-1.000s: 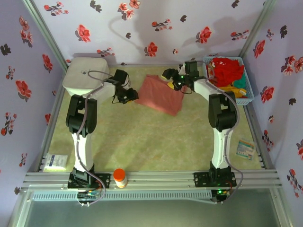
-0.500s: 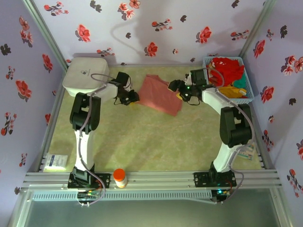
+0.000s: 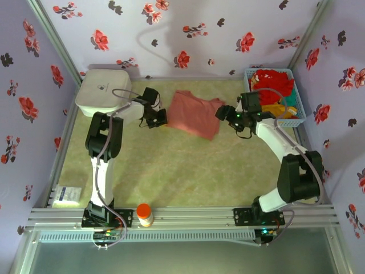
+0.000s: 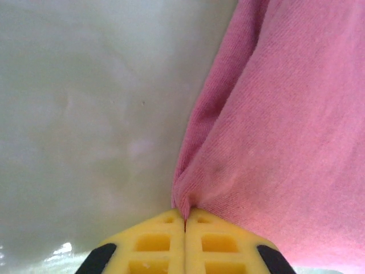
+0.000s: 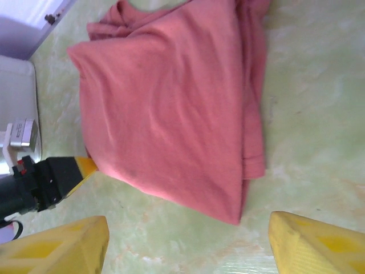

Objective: Fold and stack the t-shirts

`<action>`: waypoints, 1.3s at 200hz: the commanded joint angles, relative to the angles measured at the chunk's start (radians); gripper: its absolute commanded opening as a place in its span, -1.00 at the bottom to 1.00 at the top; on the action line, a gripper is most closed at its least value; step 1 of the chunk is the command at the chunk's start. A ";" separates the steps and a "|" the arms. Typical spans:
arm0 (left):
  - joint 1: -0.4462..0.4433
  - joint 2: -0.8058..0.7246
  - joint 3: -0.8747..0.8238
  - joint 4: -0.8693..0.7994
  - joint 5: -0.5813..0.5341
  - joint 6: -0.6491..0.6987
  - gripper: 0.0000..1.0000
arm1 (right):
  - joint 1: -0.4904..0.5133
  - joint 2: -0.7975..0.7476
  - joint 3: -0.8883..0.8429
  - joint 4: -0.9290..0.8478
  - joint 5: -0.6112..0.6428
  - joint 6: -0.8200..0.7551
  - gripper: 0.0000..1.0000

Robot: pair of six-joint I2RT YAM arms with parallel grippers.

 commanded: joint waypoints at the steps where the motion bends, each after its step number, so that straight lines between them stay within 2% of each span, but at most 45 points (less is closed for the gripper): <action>1: -0.010 -0.075 -0.043 -0.056 -0.017 0.023 -1.00 | -0.015 -0.021 -0.023 -0.043 0.057 -0.028 0.48; 52: -0.028 -0.225 -0.248 -0.049 -0.024 0.013 -1.00 | -0.017 -0.010 -0.050 -0.029 0.049 -0.020 0.47; 103: -0.061 -0.409 -0.523 -0.027 -0.023 -0.018 -1.00 | -0.017 0.000 -0.065 -0.026 0.035 -0.024 0.47; 158: -0.070 -0.603 -0.737 -0.045 -0.018 -0.064 -1.00 | 0.013 0.025 -0.083 0.007 -0.032 -0.014 0.45; 164: -0.070 -0.615 -0.737 -0.062 -0.013 -0.065 -1.00 | 0.024 0.028 -0.078 0.009 -0.036 -0.018 0.45; 175: -0.070 -0.642 -0.722 -0.105 -0.007 -0.059 -0.73 | 0.051 0.033 -0.069 0.002 -0.042 -0.026 0.45; 193: -0.056 -0.674 -0.651 -0.184 -0.014 -0.031 -0.59 | 0.096 0.048 -0.048 -0.008 -0.046 -0.029 0.44; 237: 0.022 -0.587 -0.373 -0.273 0.006 0.028 -0.55 | 0.199 0.111 -0.046 0.132 -0.095 0.094 0.41; 260: 0.041 -0.503 -0.283 -0.188 0.052 0.006 -0.53 | 0.241 0.165 -0.050 0.213 -0.107 0.147 0.40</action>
